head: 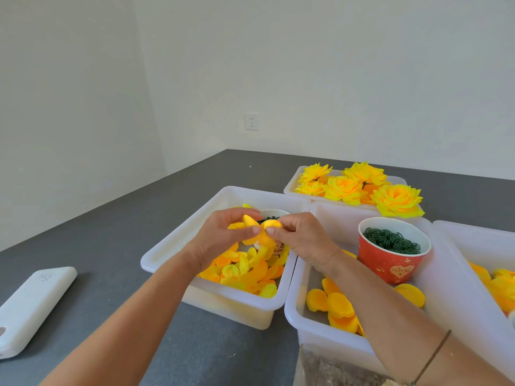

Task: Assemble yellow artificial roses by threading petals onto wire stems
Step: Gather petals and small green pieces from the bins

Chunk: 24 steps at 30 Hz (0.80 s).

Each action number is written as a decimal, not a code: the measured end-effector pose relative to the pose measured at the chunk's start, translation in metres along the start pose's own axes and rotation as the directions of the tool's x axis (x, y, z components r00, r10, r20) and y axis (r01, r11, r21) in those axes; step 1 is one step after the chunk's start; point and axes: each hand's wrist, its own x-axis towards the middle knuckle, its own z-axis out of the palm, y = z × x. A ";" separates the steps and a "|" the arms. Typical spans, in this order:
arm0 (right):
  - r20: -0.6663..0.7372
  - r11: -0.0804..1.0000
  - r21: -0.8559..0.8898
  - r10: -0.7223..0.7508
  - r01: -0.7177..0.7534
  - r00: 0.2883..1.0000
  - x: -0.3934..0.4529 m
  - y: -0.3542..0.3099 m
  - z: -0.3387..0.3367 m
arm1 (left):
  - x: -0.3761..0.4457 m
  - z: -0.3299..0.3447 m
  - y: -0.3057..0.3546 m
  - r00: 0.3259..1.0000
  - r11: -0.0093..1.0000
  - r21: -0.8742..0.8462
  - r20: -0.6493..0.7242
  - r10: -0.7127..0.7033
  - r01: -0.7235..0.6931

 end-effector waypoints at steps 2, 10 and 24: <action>-0.021 0.990 0.137 0.039 -0.036 0.999 -0.001 -0.001 -0.004 | 0.000 -0.001 0.005 1.000 0.997 -0.082 0.010 -0.007 0.008; -0.198 0.903 -0.429 -0.073 -0.020 0.977 -0.001 0.003 -0.011 | 0.021 0.047 0.013 0.978 0.908 0.399 -0.101 0.184 -0.130; -0.128 0.944 0.315 0.142 -0.096 0.982 -0.004 0.011 -0.022 | 0.017 0.040 0.013 0.998 0.939 -0.341 0.032 -0.046 0.054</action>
